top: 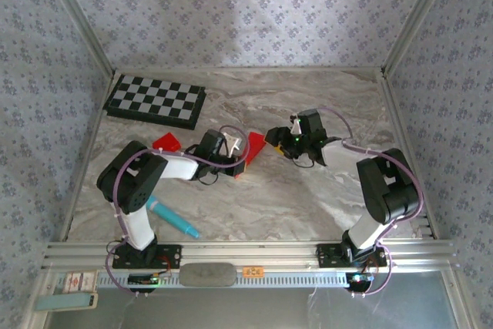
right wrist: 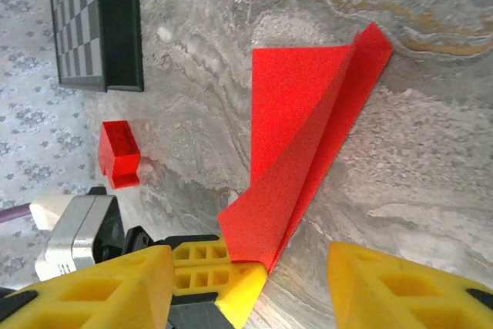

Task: Fold a paper plane with a square sheet of paper (pick it up from the middle)
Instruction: Fold the wing for the fifth time at the center of the table.

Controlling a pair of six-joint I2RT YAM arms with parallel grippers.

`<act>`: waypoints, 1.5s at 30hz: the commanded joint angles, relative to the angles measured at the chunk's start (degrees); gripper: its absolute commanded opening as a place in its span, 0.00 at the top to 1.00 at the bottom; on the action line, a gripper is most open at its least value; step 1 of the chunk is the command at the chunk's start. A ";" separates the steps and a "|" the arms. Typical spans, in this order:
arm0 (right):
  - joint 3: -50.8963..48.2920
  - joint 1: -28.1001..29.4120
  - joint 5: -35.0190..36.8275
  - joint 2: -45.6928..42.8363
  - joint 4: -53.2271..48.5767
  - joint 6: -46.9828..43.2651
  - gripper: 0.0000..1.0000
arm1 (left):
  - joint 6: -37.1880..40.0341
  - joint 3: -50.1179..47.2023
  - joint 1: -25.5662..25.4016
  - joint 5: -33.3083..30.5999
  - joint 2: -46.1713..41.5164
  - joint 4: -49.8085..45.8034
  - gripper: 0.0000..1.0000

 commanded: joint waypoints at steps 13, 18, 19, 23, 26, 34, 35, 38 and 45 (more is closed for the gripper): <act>3.80 4.59 -9.30 12.85 11.54 -4.83 0.63 | -6.69 -3.19 1.49 3.02 4.03 2.05 0.93; 6.16 5.15 -10.70 15.97 12.16 -4.85 0.69 | -7.14 -3.03 1.44 3.22 4.54 1.84 0.92; 6.44 5.14 -10.78 16.36 12.07 -4.71 0.70 | -7.22 -3.04 1.47 3.22 4.58 1.79 0.91; 7.32 5.24 -11.06 17.57 11.18 -4.93 0.71 | -7.40 -3.07 1.54 3.31 4.75 1.70 0.89; 8.01 5.20 -11.26 18.45 10.49 -5.04 0.72 | -7.58 -3.03 1.58 3.31 4.80 1.53 0.85; 8.25 5.19 -11.40 17.04 8.75 -5.57 0.72 | -7.76 -2.61 1.52 2.86 5.10 0.01 0.88; 8.07 5.04 -11.27 16.23 8.60 -5.73 0.72 | -7.76 -2.49 1.50 2.80 5.18 -0.39 0.89; 7.18 4.93 -10.69 13.64 7.59 -7.11 0.71 | -7.83 -2.26 1.49 2.87 5.27 -1.11 0.92; 5.83 5.14 -11.36 12.29 6.84 -8.92 0.70 | -8.35 -1.15 1.52 2.92 6.06 -3.12 0.95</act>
